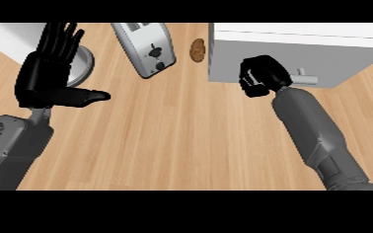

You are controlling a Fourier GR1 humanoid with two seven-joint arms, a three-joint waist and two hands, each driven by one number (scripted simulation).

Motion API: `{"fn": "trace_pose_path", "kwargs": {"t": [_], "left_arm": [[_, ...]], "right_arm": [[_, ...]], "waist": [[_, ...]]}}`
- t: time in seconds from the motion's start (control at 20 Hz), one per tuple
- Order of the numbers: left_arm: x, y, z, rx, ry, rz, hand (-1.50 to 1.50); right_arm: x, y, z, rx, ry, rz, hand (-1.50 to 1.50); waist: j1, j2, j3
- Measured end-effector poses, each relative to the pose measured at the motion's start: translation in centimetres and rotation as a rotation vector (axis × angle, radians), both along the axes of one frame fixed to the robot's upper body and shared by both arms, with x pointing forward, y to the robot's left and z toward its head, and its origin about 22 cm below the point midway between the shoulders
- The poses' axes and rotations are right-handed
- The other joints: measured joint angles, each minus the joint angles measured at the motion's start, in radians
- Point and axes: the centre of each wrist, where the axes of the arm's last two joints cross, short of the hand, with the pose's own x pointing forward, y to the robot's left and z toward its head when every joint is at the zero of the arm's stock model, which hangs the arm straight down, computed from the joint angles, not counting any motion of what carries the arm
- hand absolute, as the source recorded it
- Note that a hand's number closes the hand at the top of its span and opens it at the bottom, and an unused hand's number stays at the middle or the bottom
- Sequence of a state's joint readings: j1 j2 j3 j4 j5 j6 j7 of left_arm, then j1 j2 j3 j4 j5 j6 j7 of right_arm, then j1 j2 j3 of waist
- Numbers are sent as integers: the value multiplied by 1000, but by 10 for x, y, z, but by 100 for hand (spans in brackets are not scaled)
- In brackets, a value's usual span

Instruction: Pick up the cup, place it into the drawer and close the drawer

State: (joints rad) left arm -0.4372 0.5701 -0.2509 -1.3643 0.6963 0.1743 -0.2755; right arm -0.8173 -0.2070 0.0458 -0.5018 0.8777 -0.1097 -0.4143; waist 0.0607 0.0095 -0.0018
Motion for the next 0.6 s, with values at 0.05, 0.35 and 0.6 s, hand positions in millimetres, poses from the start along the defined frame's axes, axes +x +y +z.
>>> {"fn": "trace_pose_path", "kwargs": {"t": [0.05,0.35,0.6], "left_arm": [[-2,-2,0,0,-3,-8,-150],[-2,0,0,-18,-1,-50,-150],[-2,-5,-4,-30,5,-77,-150]], "right_arm": [[2,-3,0,6,11,4,150],[6,-15,0,41,55,54,150],[7,-24,2,82,87,93,150]], "waist": [[4,-1,0],[16,-4,-5],[23,-4,-6]]}}
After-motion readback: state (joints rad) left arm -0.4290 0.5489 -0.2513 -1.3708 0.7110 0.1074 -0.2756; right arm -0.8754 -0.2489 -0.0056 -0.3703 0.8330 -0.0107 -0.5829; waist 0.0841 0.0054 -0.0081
